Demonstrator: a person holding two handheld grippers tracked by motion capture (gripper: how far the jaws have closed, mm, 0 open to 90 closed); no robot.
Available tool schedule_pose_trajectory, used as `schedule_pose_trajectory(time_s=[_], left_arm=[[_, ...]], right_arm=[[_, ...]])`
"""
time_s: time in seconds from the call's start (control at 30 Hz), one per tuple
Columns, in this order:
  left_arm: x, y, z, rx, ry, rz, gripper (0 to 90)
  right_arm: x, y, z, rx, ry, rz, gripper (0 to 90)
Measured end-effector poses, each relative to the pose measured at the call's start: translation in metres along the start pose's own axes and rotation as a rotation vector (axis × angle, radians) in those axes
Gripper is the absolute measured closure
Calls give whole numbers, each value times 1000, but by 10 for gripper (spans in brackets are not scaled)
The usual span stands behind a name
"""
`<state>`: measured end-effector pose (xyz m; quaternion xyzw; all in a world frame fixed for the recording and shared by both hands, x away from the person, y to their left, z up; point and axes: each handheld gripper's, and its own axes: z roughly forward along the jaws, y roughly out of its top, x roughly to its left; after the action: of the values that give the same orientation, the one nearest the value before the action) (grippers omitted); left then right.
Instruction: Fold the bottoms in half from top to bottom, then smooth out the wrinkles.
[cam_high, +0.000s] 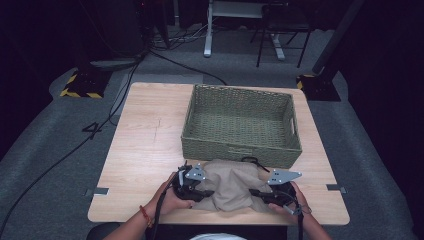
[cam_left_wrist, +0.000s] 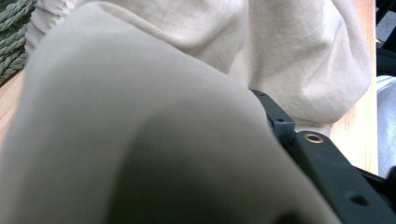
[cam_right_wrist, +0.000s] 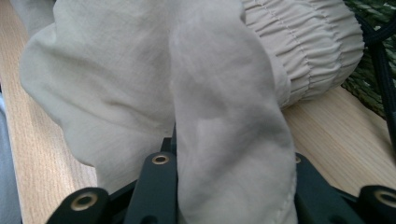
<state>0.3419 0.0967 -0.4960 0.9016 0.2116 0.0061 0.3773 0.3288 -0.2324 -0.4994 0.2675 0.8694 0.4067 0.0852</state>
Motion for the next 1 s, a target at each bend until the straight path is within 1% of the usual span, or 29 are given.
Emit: schedule_pose_trajectory(time_s=[0.07,0.17,0.2,0.33,0.43,0.5,0.53,0.6,0.63,0.73,0.77,0.9,0.97,1.0], left_arm=[[-1,-1,0,-12,-3,6,607],[-1,-1,0,-11,2,1,620],[-2,-1,0,-12,7,8,620],[-2,-1,0,-11,3,0,622],[-2,0,0,-14,5,11,627],[-3,0,0,-16,8,15,647],[-4,0,-1,-22,12,25,660],[-5,0,-1,-25,13,27,675],[-6,0,-3,-30,20,26,682],[-7,0,-4,-41,30,37,693],[-7,1,-6,-56,28,36,702],[-9,1,-8,-64,35,36,706],[-11,2,-13,-74,45,51,710],[-11,2,-13,-74,45,51,710]], right_arm=[[0,0,0,-4,2,-3,721],[1,0,-1,-6,1,-12,727],[1,0,-1,-6,1,-12,727],[0,1,-1,-8,2,-18,730],[0,1,-1,-9,1,-20,732],[2,1,-3,-11,-4,-31,736],[2,1,-3,-12,-5,-33,737],[2,1,-3,-13,-7,-37,738],[3,2,-5,-15,-12,-49,740],[5,3,-7,-22,-19,-61,742],[6,5,-10,-29,-22,-69,744],[8,8,-13,-46,-21,-80,745],[11,11,-17,-60,-19,-92,746],[11,11,-17,-60,-19,-92,746]])
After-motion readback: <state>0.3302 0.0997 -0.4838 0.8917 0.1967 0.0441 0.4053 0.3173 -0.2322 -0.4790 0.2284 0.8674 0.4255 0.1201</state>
